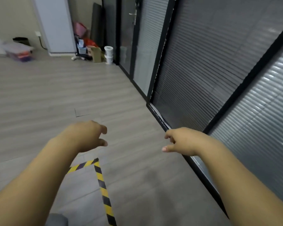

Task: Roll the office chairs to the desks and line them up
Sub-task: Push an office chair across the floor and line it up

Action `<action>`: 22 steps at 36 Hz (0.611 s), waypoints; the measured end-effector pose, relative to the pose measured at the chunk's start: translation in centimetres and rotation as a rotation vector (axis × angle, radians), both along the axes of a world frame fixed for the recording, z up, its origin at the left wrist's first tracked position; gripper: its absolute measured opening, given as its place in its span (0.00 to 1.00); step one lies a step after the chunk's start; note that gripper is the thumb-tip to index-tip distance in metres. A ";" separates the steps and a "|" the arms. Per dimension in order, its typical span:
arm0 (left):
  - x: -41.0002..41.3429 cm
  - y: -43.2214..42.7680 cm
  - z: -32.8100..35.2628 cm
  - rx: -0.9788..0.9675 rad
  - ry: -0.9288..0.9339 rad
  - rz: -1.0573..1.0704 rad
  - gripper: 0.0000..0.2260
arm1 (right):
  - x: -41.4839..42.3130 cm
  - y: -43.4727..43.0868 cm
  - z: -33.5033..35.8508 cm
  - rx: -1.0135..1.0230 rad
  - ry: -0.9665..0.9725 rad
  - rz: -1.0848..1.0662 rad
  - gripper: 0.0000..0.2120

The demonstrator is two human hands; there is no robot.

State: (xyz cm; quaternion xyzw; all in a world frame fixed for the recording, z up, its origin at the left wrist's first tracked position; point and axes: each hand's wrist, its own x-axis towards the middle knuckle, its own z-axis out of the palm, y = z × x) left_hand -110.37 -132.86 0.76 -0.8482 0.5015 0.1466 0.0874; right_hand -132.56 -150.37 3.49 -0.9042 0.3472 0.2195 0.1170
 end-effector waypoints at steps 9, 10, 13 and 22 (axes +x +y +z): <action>7.2 -5.0 -1.0 0.028 0.043 0.151 0.21 | 9.6 -8.8 -0.7 0.003 0.030 0.136 0.29; 8.1 -5.4 -1.3 0.025 0.048 0.177 0.21 | 11.0 -9.9 -0.8 -0.008 0.034 0.164 0.29; 10.6 -6.2 -1.6 0.014 0.044 0.267 0.22 | 15.0 -12.8 -1.2 -0.019 0.043 0.240 0.29; 16.7 -6.0 -1.5 0.009 0.037 0.627 0.21 | 31.3 -18.0 -1.0 -0.041 0.083 0.607 0.28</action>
